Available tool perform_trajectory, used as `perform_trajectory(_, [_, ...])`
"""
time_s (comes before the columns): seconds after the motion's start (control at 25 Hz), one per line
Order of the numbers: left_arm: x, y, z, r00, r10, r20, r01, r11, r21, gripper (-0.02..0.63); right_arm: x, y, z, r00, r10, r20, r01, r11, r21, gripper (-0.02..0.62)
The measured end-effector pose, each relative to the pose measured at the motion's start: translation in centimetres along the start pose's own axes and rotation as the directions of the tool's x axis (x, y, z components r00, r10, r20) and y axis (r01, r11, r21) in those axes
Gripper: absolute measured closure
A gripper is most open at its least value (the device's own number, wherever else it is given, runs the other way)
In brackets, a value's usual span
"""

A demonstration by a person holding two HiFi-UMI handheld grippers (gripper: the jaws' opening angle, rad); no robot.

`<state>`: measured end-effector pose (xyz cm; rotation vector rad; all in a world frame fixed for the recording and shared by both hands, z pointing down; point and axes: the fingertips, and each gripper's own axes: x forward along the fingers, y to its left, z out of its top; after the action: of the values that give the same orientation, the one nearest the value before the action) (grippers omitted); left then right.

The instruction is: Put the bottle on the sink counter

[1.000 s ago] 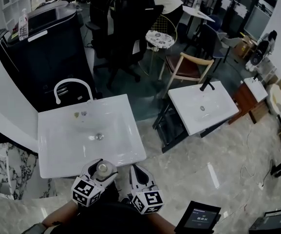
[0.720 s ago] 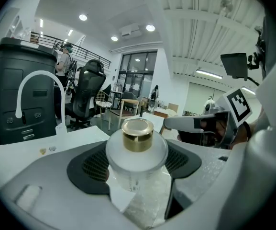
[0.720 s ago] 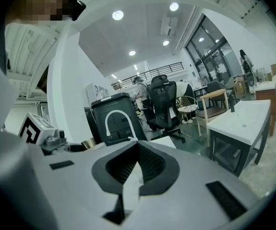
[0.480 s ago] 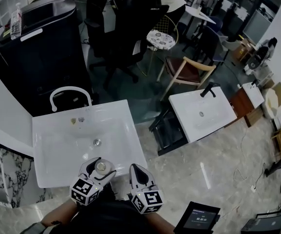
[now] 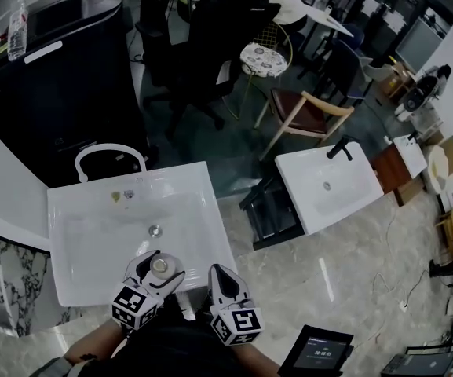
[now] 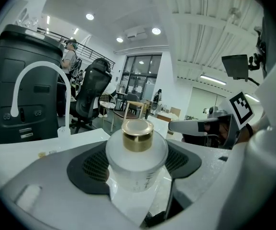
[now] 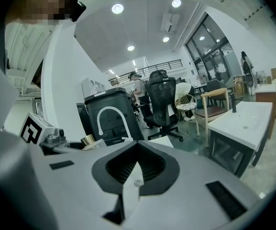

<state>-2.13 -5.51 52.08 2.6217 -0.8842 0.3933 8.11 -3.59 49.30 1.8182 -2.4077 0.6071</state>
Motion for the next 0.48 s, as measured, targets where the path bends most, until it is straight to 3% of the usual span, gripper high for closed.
perform_trajectory(0.48, [3.1,0.0,2.9,0.992,0.121,0.037,-0.12,0.993,-0.014,0.268,3.4,-2.8,3.5,0.989,0.149,0.005,-0.149,0.988,-0.032,0.6])
